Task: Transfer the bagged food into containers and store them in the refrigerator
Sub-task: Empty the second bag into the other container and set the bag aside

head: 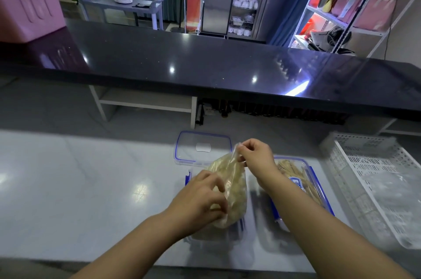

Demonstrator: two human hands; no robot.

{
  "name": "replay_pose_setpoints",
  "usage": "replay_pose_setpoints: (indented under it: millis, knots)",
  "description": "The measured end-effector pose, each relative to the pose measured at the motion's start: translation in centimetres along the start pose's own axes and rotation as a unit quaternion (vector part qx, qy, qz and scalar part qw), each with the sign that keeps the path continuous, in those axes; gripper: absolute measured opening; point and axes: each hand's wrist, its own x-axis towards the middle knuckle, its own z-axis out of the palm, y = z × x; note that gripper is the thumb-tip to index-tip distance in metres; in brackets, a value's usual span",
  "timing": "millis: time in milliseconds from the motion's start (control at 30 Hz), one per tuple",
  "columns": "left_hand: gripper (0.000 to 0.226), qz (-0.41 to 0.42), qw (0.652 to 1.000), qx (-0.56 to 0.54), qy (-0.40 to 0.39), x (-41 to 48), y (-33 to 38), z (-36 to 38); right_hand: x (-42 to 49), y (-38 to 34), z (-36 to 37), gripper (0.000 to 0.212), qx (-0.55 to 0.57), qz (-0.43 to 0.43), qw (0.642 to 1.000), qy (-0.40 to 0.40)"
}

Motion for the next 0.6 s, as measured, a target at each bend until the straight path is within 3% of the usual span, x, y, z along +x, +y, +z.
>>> replay_pose_setpoints:
  millis: [100,233,433,600]
  knots:
    - [0.001,-0.067,0.994,-0.071,0.042,0.1,-0.2,-0.5,0.2,-0.4,-0.1,0.016,0.001,-0.012,1.000,-0.014]
    - [0.017,-0.173,0.954,-0.216,0.115,0.9,-0.4,-3.1,0.2,-2.1,-0.4,0.011,0.005,-0.059,0.997,-0.051]
    - [0.018,-0.181,0.925,-0.280,0.181,2.4,-0.4,-6.4,0.0,-4.3,-0.2,0.010,0.034,-0.122,0.988,-0.087]
    - [0.017,-0.213,0.912,-0.282,0.210,3.5,-1.0,-6.7,-0.8,-2.9,0.1,0.013,-0.007,-0.128,0.984,-0.123]
